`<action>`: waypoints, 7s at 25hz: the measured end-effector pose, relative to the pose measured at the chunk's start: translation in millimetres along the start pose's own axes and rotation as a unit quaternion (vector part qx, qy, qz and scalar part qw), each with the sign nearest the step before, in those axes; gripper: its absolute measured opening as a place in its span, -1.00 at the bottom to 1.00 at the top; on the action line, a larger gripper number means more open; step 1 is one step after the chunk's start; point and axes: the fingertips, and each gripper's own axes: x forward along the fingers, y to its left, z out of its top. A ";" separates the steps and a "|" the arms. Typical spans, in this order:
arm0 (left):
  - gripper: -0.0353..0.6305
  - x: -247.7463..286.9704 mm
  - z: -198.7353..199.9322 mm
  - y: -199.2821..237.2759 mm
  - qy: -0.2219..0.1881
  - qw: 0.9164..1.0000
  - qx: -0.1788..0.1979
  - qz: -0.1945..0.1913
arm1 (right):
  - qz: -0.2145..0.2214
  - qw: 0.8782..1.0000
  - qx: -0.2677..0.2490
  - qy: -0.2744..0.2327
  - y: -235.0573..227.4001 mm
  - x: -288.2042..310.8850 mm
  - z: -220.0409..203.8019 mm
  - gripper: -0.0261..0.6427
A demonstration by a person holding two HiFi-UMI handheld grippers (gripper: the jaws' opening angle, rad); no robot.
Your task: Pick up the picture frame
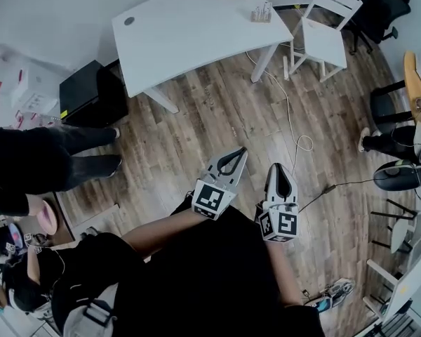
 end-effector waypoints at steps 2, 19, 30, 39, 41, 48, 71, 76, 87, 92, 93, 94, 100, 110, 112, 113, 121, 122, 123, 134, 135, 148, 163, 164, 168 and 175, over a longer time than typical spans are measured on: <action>-0.85 10.7 8.9 19.4 -0.006 1.000 -0.002 -0.001 | 0.005 1.000 -0.009 -0.002 6.4 23.3 9.6 -0.81; -0.85 46.2 17.6 120.7 -0.021 1.000 -0.023 0.006 | -0.011 0.998 -0.053 0.030 17.0 114.2 28.2 -0.81; -0.85 81.8 60.2 156.8 -0.064 0.997 -0.007 0.043 | 0.014 0.999 -0.037 0.009 0.7 186.6 56.1 -0.81; -0.85 160.1 83.0 193.3 -0.070 0.993 0.059 0.074 | 0.054 0.998 -0.006 -0.014 -41.4 283.2 76.8 -0.81; -0.85 187.2 89.4 197.8 -0.068 0.991 0.087 0.072 | 0.063 0.998 -0.007 -0.019 -54.8 309.9 89.6 -0.81; -0.85 283.2 84.6 239.2 -0.023 0.996 0.023 0.079 | 0.081 0.996 -0.023 0.007 -106.5 392.0 105.5 -0.81; -0.84 478.7 14.9 366.6 0.085 0.980 -0.033 0.177 | 0.143 0.977 -0.077 0.137 -220.6 633.1 41.8 -0.81; -0.84 504.1 -10.8 383.4 0.097 0.976 -0.076 0.181 | 0.141 0.972 -0.080 0.169 -239.0 668.3 21.3 -0.68; -0.59 540.3 -62.9 413.8 0.153 0.967 -0.091 0.184 | 0.157 0.956 -0.102 0.224 -242.3 717.3 -25.9 -0.61; -0.59 550.1 -74.5 422.0 0.165 0.965 -0.093 0.182 | 0.151 0.957 -0.094 0.231 -242.9 729.3 -33.3 -0.61; -0.59 553.8 -76.3 424.3 0.167 0.965 -0.092 0.182 | 0.152 0.956 -0.094 0.232 -242.3 731.2 -34.2 -0.61; -0.59 558.2 -78.2 426.5 0.170 0.964 -0.091 0.182 | 0.152 0.956 -0.095 0.233 -241.9 733.3 -35.4 -0.61; -0.59 576.6 -86.9 432.7 0.175 0.966 -0.092 0.169 | 0.155 0.953 -0.093 0.241 -240.3 740.9 -42.5 -0.62; -0.69 579.9 -88.3 438.8 0.169 0.964 -0.103 0.180 | 0.166 0.950 -0.109 0.240 -236.8 741.6 -44.9 -0.70; -0.69 582.6 -89.8 439.5 0.171 0.964 -0.098 0.178 | 0.164 0.951 -0.112 0.236 -236.9 742.4 -44.9 -0.70; -0.69 583.8 -90.2 439.3 0.170 0.964 -0.100 0.177 | 0.164 0.951 -0.117 0.235 -237.0 742.4 -44.8 -0.70; -0.70 580.9 -91.3 440.1 0.169 0.961 -0.095 0.196 | 0.179 0.945 -0.143 0.232 -235.0 740.8 -44.0 -0.70; -0.70 581.3 -91.4 438.8 0.171 0.961 -0.095 0.195 | 0.180 0.945 -0.143 0.232 -235.7 739.9 -43.4 -0.70; -0.70 581.2 -91.5 436.9 0.172 0.961 -0.097 0.192 | 0.181 0.945 -0.144 0.231 -236.4 738.1 -43.2 -0.70; -0.70 537.6 -69.6 416.9 0.148 0.960 -0.115 0.210 | 0.198 0.947 -0.131 0.219 -211.4 702.1 -25.3 -0.71; -0.70 529.8 -65.4 414.5 0.144 0.960 -0.116 0.211 | 0.201 0.947 -0.130 0.216 -205.9 696.7 -21.9 -0.71; -0.70 381.7 -3.5 396.5 0.089 0.955 -0.111 0.262 | 0.242 0.946 -0.129 0.173 -88.8 601.5 26.4 -0.71; -0.70 143.8 33.6 343.4 0.046 0.928 -0.117 0.350 | 0.333 0.922 -0.153 0.126 82.5 440.0 46.0 -0.72; -0.70 130.0 34.8 339.4 0.044 0.926 -0.115 0.357 | 0.339 0.920 -0.155 0.124 91.8 430.2 45.8 -0.72; -0.70 82.6 39.3 325.3 0.031 0.914 -0.122 0.385 | 0.358 0.914 -0.153 0.113 123.3 395.0 45.1 -0.72; -0.70 32.3 44.9 317.6 0.011 0.903 -0.122 0.412 | 0.379 0.904 -0.173 0.092 162.8 362.0 50.4 -0.72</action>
